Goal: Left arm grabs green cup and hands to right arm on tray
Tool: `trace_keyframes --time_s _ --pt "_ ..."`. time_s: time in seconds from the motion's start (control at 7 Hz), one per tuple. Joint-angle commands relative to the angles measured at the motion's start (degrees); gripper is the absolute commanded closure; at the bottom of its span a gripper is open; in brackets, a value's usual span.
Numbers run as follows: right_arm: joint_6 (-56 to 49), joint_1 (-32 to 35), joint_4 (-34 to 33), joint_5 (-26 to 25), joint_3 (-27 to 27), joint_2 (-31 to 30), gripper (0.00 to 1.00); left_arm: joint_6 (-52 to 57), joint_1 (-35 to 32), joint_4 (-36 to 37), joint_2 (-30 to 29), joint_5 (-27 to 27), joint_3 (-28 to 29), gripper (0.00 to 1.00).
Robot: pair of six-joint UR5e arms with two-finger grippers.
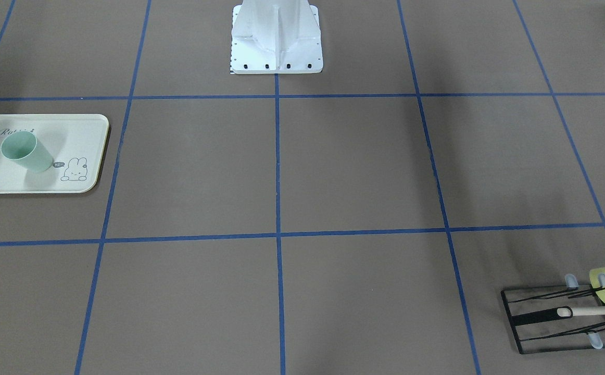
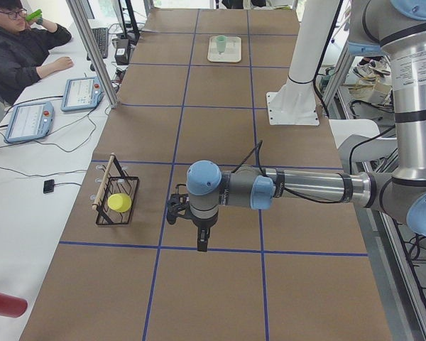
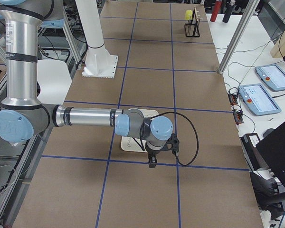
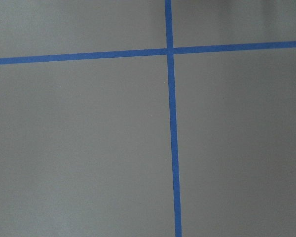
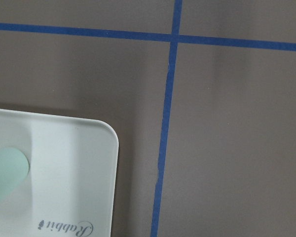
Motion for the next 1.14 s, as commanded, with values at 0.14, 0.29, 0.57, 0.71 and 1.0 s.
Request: trace_keyframes --time_s 0.14,0.29,0.57,0.71,1.0 --pt "0.04 0.07 0.98 -0.03 1.48 0.18 0.01 -0.07 -0.01 0.0 -0.09 -0.07 -0.07 0.0" --pt "0.04 0.07 0.98 -0.03 1.4 0.26 0.01 -0.07 -0.01 0.0 -0.09 -0.07 -0.07 0.0" --pt "0.04 0.07 0.98 -0.03 1.22 0.35 0.01 0.01 -0.01 0.0 0.17 -0.07 0.36 0.0" --pt "0.04 0.07 0.98 -0.03 1.22 0.35 0.01 0.02 -0.1 0.0 0.26 -0.07 0.28 0.0" --pt "0.04 0.07 0.98 -0.03 1.13 0.44 0.01 0.02 -0.01 0.0 0.09 -0.07 0.45 0.0"
